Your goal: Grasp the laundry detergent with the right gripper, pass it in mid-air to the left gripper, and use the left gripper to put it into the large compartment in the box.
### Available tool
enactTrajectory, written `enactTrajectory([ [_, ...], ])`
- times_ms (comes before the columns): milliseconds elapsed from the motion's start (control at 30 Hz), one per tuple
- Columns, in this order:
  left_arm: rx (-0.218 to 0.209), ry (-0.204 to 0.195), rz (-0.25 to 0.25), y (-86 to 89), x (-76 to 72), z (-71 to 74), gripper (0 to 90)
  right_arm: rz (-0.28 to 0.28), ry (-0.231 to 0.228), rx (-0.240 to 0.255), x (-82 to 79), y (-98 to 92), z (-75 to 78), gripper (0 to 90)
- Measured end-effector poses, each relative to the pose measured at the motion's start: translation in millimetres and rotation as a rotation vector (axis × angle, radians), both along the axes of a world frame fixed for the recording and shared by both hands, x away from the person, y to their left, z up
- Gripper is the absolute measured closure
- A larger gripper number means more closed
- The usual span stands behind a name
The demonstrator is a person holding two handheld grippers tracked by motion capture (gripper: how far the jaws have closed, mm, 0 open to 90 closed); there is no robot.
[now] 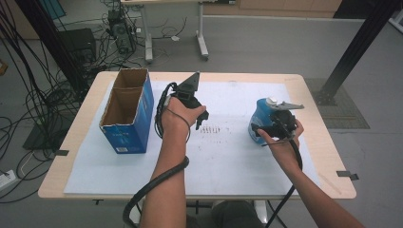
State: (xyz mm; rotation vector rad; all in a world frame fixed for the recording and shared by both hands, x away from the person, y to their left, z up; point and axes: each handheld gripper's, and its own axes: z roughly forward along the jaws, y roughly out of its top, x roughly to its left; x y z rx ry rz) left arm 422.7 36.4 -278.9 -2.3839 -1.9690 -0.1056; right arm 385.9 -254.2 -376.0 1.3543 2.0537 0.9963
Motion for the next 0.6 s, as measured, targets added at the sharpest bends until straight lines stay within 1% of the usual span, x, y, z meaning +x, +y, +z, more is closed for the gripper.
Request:
enactTrajectory([
  [133,0.0,-0.004,0.005,0.3,-0.1,-0.2,5.9,0.001,-0.001,-0.001,0.1,-0.2,0.2,2.4],
  [233,0.0,0.004,0.001,1.3,0.2,-0.2,6.1,-0.002,-0.001,-0.001,0.4,-0.4,0.1,2.3],
  [333,0.0,-0.002,0.007,1.5,0.1,-0.5,6.0,-0.001,-0.003,-0.003,0.5,-0.2,0.2,2.4],
  [400,0.001,0.002,0.004,1.8,0.2,-0.5,6.0,0.0,-0.004,-0.004,0.5,0.6,0.2,2.4],
  [600,0.002,-0.003,0.001,2.1,0.3,0.0,6.0,0.0,-0.005,-0.004,0.3,1.0,0.2,2.4],
])
